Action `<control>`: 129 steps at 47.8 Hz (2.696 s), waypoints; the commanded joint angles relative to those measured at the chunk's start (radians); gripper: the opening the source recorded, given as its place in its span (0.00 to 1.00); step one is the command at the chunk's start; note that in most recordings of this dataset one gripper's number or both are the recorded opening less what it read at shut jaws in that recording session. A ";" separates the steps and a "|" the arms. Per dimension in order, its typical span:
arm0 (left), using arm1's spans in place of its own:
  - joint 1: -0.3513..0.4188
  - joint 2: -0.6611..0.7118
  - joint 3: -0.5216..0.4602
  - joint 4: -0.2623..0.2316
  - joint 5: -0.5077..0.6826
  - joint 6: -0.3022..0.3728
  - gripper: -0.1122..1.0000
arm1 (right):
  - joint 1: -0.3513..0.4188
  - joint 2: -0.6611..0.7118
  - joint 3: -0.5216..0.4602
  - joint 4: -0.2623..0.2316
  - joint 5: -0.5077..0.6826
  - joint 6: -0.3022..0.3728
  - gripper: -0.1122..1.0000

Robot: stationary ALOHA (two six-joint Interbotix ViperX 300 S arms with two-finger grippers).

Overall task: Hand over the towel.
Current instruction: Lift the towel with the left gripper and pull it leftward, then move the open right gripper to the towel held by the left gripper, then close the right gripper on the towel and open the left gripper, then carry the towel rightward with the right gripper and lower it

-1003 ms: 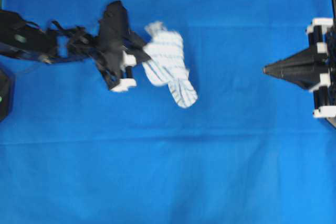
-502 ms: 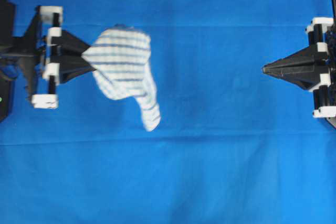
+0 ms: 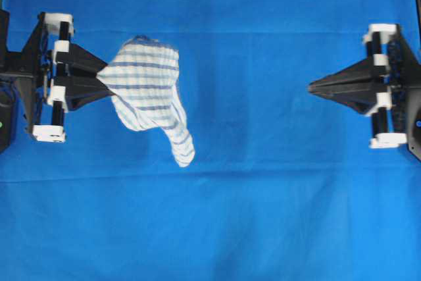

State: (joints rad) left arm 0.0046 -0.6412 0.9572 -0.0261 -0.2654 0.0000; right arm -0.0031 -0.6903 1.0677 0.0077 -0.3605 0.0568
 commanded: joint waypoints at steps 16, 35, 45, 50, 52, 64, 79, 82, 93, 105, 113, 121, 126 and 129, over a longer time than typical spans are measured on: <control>-0.002 0.080 -0.063 0.002 -0.043 0.012 0.14 | 0.000 0.405 -0.291 0.012 -0.126 0.043 0.74; 0.000 0.098 -0.074 0.002 -0.043 0.012 0.14 | 0.002 0.680 -0.607 0.015 -0.021 0.081 0.75; 0.002 0.098 -0.074 0.002 -0.043 0.014 0.14 | 0.000 0.742 -0.681 0.026 0.006 0.081 0.75; 0.002 0.098 -0.072 0.002 -0.043 0.014 0.14 | 0.000 0.752 -0.687 0.028 0.006 0.081 0.75; 0.000 0.098 -0.072 0.002 -0.043 0.014 0.14 | 0.000 0.752 -0.687 0.026 0.006 0.081 0.75; 0.002 0.098 -0.074 0.002 -0.055 0.011 0.14 | 0.000 0.750 -0.689 0.025 0.015 0.067 0.56; 0.003 0.098 -0.072 0.002 -0.066 0.014 0.14 | 0.000 0.750 -0.686 0.015 0.028 0.063 0.25; 0.009 0.098 -0.067 0.002 -0.066 0.014 0.15 | 0.000 0.749 -0.686 0.014 0.028 0.063 0.25; 0.015 0.094 -0.060 0.000 -0.064 -0.002 0.33 | 0.000 0.719 -0.652 0.014 0.037 0.064 0.25; 0.017 0.015 -0.018 -0.002 -0.054 -0.003 0.91 | 0.000 0.604 -0.529 0.014 0.035 0.075 0.25; 0.017 -0.097 0.031 -0.002 -0.002 -0.005 0.92 | 0.000 0.477 -0.394 0.015 0.029 0.075 0.25; 0.015 -0.202 0.080 -0.002 0.037 -0.005 0.92 | 0.000 0.331 -0.264 0.015 0.031 0.075 0.25; 0.017 -0.242 0.104 -0.002 0.041 -0.005 0.92 | 0.002 0.259 -0.210 0.015 0.029 0.074 0.25; 0.017 -0.253 0.112 -0.002 0.041 -0.005 0.92 | 0.000 0.227 -0.187 0.015 0.031 0.074 0.25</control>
State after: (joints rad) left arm 0.0184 -0.8836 1.0753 -0.0261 -0.2194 -0.0046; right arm -0.0046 -0.4172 0.8744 0.0230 -0.3206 0.1319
